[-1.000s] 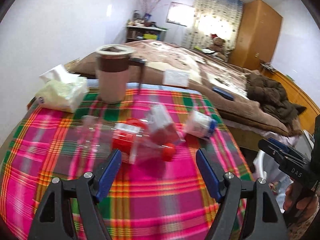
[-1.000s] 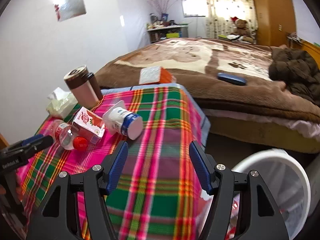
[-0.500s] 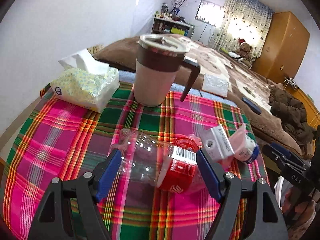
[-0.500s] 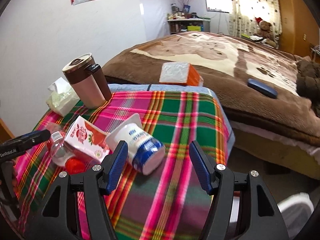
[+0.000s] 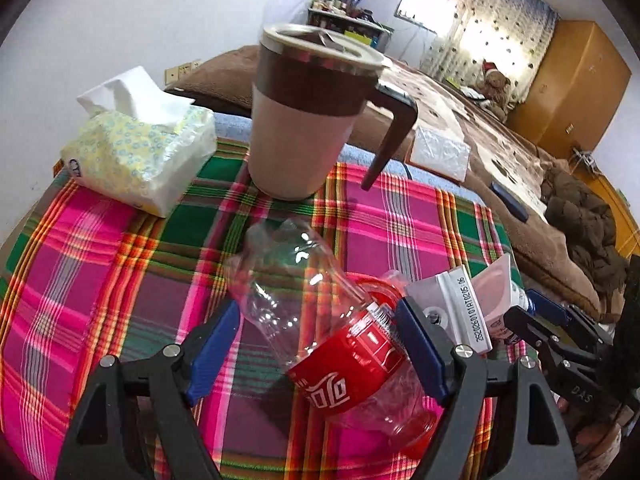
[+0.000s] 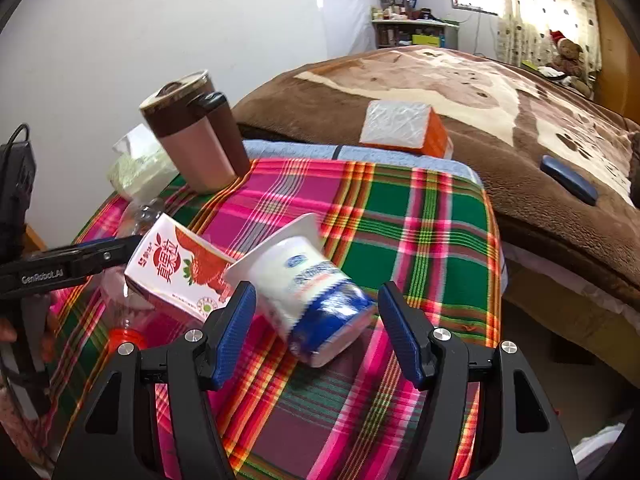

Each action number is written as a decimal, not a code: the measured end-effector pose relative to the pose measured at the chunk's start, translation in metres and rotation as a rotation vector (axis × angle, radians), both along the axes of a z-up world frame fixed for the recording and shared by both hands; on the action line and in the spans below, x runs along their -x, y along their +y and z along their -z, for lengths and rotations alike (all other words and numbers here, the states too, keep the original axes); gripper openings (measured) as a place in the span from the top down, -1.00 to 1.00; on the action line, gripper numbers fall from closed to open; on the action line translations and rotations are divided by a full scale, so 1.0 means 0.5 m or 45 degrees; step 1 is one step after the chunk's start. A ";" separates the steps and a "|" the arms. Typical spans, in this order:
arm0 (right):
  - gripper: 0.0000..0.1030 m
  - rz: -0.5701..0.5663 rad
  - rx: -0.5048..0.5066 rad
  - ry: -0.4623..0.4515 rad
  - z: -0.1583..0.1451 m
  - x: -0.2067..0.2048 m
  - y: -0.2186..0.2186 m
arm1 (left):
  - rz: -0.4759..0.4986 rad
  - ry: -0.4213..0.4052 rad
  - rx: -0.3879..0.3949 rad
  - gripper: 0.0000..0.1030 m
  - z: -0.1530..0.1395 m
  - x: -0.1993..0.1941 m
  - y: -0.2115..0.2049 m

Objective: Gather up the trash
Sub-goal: 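Grasp the Coca-Cola plastic bottle with the left tool while the right tool grasps the white yogurt cup, then carry bottle and yogurt cup over the wastebasket and open both tools to drop them, then move both open tools back over the table toward the jelly cup and juice carton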

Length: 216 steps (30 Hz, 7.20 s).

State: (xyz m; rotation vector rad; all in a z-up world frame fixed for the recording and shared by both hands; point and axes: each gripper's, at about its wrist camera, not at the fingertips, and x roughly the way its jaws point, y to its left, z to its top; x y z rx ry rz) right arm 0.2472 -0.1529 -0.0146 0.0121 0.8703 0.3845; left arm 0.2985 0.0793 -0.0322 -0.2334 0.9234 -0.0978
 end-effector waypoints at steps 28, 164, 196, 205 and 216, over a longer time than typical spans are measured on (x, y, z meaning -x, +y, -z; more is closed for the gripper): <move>-0.40 -0.217 0.234 0.013 0.008 -0.033 0.076 | 0.106 0.004 -0.141 -0.42 0.011 0.009 0.048; -0.36 0.662 -0.012 -0.172 -0.051 0.359 -0.257 | 0.514 -0.323 0.005 -0.53 -0.099 0.278 -0.330; -0.36 0.248 -0.101 -0.065 -0.047 0.113 0.036 | 0.104 -0.235 -0.090 -0.53 -0.041 0.165 0.008; -0.36 0.139 -0.082 -0.057 -0.049 0.028 0.130 | 0.105 -0.201 -0.109 -0.53 -0.019 0.120 0.041; -0.36 0.082 -0.038 -0.056 -0.041 0.058 0.110 | 0.126 -0.170 -0.083 -0.53 -0.001 0.096 0.051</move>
